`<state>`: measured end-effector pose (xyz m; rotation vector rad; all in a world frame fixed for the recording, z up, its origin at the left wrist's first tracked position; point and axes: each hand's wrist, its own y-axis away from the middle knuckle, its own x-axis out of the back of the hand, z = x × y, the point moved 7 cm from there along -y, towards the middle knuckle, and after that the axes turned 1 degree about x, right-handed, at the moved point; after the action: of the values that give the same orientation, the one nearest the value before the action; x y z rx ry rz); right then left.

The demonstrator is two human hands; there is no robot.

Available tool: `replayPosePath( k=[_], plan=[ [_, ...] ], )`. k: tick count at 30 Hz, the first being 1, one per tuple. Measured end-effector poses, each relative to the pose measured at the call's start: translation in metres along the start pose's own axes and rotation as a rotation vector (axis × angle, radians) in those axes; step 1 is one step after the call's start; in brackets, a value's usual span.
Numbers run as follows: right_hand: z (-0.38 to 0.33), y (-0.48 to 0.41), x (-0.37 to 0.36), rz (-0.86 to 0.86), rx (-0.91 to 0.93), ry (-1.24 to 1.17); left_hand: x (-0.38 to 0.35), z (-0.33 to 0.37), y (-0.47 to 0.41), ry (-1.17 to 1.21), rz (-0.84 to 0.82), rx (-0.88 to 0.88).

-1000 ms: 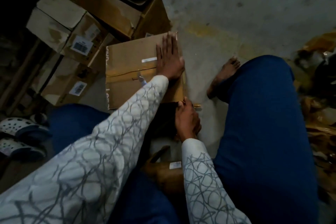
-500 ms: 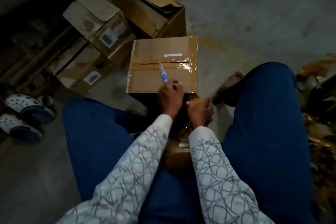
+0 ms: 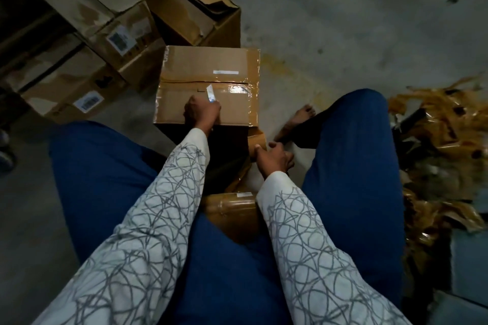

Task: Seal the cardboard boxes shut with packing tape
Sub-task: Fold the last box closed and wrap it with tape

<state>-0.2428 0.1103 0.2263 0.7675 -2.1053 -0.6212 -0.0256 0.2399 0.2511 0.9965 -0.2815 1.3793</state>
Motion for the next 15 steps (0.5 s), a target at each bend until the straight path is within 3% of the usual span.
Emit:
replayPosePath(
  k=[9, 11, 15],
  plan=[
    [-0.026, 0.0, 0.017, 0.065, 0.128, -0.099, 0.003, -0.013, 0.028, -0.172, 0.021, -0.092],
    [-0.028, -0.001, 0.02, 0.063, 0.148, -0.137, -0.002, -0.023, 0.012, -0.023, -0.091, -0.051],
    [-0.032, -0.004, 0.025, 0.009, 0.128, -0.311, -0.013, -0.035, 0.043, 0.503, -0.45, 0.173]
  ],
)
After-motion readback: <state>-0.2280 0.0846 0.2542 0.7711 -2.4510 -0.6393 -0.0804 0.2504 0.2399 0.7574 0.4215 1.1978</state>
